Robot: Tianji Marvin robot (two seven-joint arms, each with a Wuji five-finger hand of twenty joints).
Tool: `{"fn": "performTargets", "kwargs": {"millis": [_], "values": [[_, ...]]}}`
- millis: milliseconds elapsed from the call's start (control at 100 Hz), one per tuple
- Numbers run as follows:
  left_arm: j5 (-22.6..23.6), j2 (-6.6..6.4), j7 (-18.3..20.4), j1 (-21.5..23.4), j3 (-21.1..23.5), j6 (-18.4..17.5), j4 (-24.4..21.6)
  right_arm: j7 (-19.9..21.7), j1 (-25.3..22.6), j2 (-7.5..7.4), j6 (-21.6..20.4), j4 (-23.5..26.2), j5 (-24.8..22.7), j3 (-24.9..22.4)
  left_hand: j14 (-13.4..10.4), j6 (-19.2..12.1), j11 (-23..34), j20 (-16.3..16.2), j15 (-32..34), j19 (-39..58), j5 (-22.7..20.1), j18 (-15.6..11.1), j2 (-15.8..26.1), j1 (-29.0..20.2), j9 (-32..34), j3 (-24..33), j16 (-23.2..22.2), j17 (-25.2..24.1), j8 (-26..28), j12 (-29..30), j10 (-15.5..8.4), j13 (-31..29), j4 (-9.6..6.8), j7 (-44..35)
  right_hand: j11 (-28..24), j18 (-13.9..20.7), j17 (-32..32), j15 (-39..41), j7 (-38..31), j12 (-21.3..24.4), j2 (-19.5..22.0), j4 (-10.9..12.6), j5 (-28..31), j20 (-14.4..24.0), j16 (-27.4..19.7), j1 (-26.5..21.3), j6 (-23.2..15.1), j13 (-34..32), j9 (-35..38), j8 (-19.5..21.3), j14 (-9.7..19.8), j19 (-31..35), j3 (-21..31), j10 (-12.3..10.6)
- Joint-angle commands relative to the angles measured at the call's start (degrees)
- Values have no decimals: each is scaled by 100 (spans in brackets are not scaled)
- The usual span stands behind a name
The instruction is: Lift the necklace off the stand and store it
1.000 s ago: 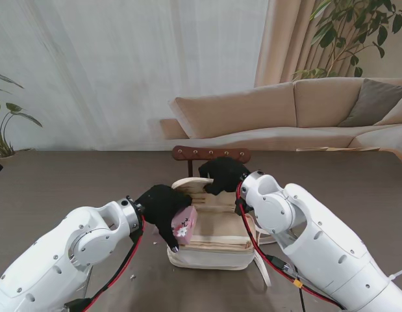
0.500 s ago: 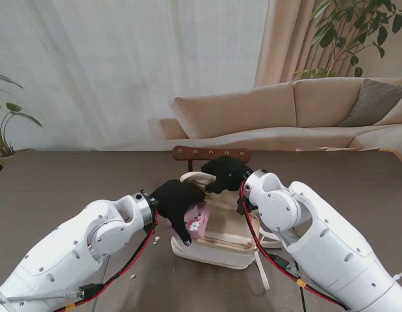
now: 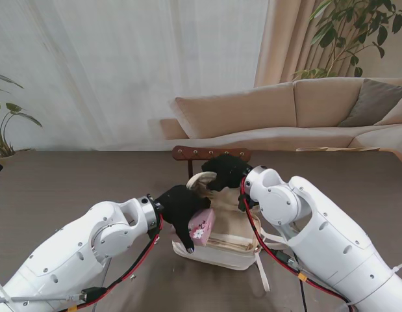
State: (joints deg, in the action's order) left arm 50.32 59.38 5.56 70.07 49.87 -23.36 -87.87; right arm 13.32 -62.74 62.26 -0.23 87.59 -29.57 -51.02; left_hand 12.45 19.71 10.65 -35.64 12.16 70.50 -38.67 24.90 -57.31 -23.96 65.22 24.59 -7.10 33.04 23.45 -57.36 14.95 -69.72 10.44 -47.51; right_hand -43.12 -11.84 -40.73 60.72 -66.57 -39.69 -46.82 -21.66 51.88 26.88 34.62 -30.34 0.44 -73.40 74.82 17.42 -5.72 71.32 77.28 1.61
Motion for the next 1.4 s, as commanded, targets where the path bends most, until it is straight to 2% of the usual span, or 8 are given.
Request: {"fn": "performTargets", "kwargs": {"millis": [0,180,870,1390], "values": [[-10,76,98,-8,-64,-85,-116,71,25,63,-94,42,19,42,-982,-1394,781,-90,643,276,-547,-952,1198,-2958,505,2766,-20,-108,287,-438,-791,-497,68,-3570,45,62,-544,50,-216,-78,406,106,-43,219,48,-232,-900,-190,244,186,209,245,195,-13],[5,78,91,-39,-99,-124,-164,63,97,74,-116,-24,28,137,-1023,-1462,768,-101,638,297,-581,-1002,1179,-2942,519,2756,-20,-103,272,-417,-825,-502,61,-3549,16,97,-565,75,-212,-105,405,109,-45,230,63,-226,-905,-195,243,189,231,265,187,-25],[188,-35,556,361,289,-113,-645,133,305,87,323,-123,-119,338,-1110,-1566,751,-178,712,457,-618,-1047,1163,-2899,569,2735,-93,-35,260,-374,-872,-552,80,-3529,157,-20,-760,250,-131,29,308,89,55,225,161,-189,-646,-196,449,89,251,274,291,21],[538,-104,803,914,878,-44,-1104,230,305,70,442,-112,-91,330,-1166,-1565,738,-253,888,631,-617,-1050,1162,-2884,597,2713,-178,41,257,-341,-905,-580,96,-3525,242,-153,-822,354,-63,69,357,75,-14,236,217,-155,-249,-193,560,-32,221,289,279,64]]}}
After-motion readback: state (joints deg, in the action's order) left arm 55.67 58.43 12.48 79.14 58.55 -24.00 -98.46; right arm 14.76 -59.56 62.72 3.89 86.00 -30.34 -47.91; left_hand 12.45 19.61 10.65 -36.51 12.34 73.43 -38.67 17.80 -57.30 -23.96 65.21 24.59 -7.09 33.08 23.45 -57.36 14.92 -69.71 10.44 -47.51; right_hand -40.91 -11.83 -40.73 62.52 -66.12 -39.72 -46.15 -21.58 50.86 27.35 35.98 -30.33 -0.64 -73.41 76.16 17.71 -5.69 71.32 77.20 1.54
